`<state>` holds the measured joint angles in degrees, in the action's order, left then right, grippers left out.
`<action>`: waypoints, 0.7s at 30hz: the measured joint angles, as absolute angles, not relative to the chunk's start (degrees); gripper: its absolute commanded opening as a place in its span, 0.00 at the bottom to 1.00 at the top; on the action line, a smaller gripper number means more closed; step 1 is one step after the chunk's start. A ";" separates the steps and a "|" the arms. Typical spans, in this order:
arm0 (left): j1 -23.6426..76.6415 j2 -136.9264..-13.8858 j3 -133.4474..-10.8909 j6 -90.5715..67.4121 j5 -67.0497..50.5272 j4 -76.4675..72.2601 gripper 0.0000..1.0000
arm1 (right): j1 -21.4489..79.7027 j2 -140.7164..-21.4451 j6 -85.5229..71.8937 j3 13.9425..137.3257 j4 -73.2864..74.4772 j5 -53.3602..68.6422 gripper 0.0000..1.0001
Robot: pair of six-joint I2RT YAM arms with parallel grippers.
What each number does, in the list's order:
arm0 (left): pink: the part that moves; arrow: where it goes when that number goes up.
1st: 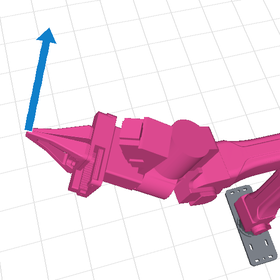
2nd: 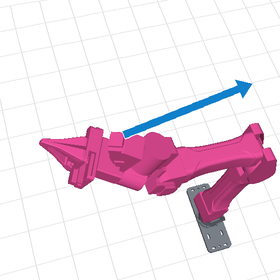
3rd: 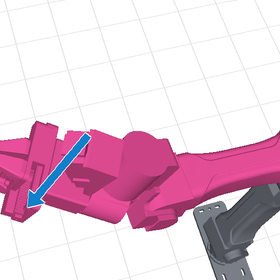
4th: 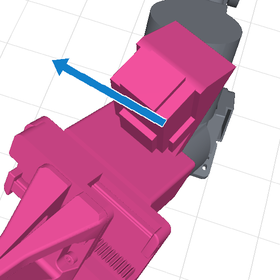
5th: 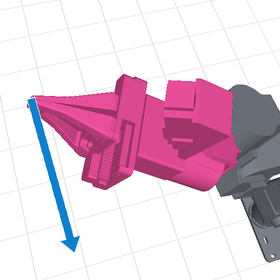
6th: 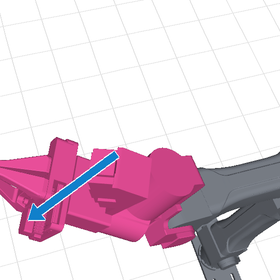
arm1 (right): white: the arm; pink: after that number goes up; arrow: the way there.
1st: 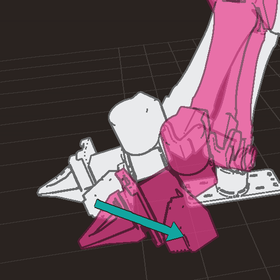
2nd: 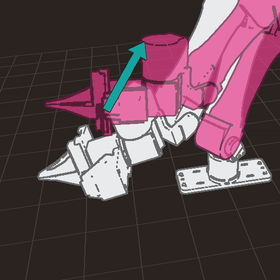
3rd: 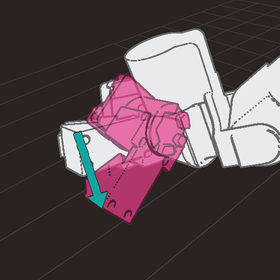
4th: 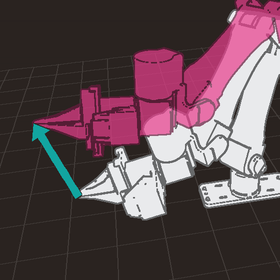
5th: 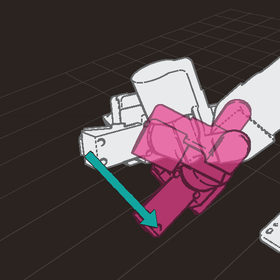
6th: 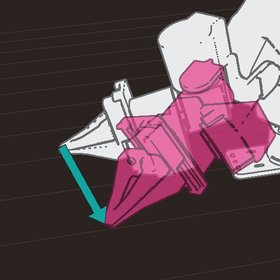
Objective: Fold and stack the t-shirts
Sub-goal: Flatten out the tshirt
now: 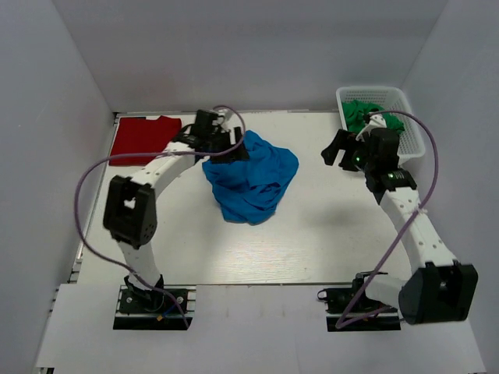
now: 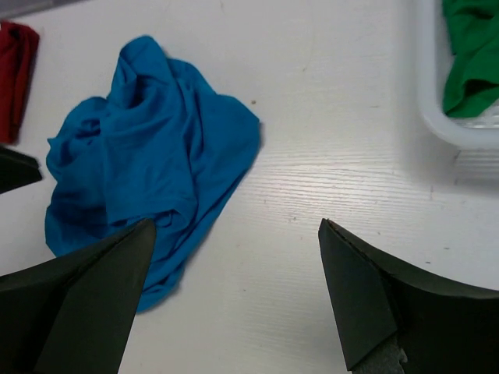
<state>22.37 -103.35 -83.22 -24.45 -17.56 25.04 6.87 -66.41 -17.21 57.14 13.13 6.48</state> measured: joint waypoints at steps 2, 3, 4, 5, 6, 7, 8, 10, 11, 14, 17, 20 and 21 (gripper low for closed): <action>25.19 -108.79 -87.90 -24.18 -17.26 25.91 0.84 | 6.87 -71.11 -17.02 59.11 13.10 8.34 0.90; 26.35 -111.02 -89.95 -23.99 -16.73 26.87 0.84 | 6.87 -73.38 -17.02 59.83 12.99 9.19 0.90; 27.38 -112.68 -91.61 -23.77 -16.27 27.81 0.83 | 6.90 -75.40 -17.04 60.38 12.58 9.96 0.90; 28.38 -114.39 -93.12 -23.55 -15.49 28.75 0.82 | 6.92 -77.21 -17.12 60.71 12.05 10.70 0.90; 28.95 -115.44 -94.21 -23.29 -14.66 29.71 0.82 | 6.94 -78.65 -17.15 60.97 11.79 11.16 0.90; 29.36 -116.53 -95.26 -23.03 -13.76 30.59 0.81 | 6.94 -80.14 -17.17 61.39 11.73 11.64 0.90; 29.63 -117.30 -95.96 -22.90 -12.62 31.16 0.81 | 6.96 -81.58 -17.19 62.02 11.57 12.10 0.90; 29.76 -118.48 -96.90 -22.65 -10.52 32.32 0.80 | 7.27 -84.44 -17.30 63.70 11.35 12.86 0.90; 29.74 -118.87 -97.23 -22.55 -9.56 32.77 0.80 | 7.38 -85.89 -17.30 64.73 11.22 13.23 0.90; 29.74 -119.70 -97.58 -22.55 -6.39 33.08 0.80 | 8.08 -90.04 -17.10 68.34 10.98 13.69 0.90; 29.56 -119.72 -97.23 -22.81 -4.89 32.51 0.76 | 9.06 -94.06 -16.36 71.75 10.96 13.47 0.90; 29.39 -119.81 -97.03 -23.55 -6.26 30.65 0.73 | 10.07 -98.32 -15.77 74.94 11.09 13.08 0.90; 29.36 -119.81 -96.60 -24.01 -7.64 29.08 0.71 | 10.41 -99.90 -15.59 76.01 11.05 12.91 0.90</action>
